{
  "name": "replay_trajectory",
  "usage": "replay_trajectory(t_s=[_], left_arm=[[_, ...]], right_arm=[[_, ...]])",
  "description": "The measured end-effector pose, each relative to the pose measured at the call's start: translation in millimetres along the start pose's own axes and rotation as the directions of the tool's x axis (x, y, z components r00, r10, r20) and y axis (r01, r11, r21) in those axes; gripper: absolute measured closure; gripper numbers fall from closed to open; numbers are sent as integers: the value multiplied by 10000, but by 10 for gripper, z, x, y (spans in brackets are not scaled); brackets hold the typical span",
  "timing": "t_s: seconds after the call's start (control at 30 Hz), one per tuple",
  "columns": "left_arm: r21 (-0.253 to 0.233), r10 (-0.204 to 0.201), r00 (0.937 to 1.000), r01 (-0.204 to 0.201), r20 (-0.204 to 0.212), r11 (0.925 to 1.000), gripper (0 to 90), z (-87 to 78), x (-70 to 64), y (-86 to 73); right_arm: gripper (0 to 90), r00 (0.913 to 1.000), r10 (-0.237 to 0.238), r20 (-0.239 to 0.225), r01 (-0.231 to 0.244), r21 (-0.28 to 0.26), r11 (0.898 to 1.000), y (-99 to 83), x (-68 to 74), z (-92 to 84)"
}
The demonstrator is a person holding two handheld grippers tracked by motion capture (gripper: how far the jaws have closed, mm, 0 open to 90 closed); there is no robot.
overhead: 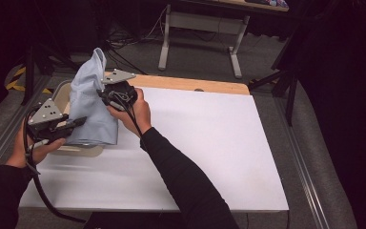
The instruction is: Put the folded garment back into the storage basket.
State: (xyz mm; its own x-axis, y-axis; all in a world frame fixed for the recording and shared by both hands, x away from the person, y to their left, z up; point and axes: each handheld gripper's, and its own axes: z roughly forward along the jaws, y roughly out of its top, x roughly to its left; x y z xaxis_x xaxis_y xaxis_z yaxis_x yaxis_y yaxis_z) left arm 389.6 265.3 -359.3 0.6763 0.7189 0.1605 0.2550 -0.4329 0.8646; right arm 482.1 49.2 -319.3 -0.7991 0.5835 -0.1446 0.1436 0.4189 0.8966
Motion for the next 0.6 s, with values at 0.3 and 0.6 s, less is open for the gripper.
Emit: replay_trajectory(t_s=[0.3, 0.6], left_arm=[[223, -237, 9995, 241, -193, 9995, 748, -25, 134, -98], [513, -547, 9979, 565, -349, 9971, 748, -20, 295, -214]], right_arm=[[743, 10000, -12, -60, 12, 7, 10000, 35, 54, 183], [743, 9999, 81, -107, -80, 93, 9999, 42, 122, 368]])
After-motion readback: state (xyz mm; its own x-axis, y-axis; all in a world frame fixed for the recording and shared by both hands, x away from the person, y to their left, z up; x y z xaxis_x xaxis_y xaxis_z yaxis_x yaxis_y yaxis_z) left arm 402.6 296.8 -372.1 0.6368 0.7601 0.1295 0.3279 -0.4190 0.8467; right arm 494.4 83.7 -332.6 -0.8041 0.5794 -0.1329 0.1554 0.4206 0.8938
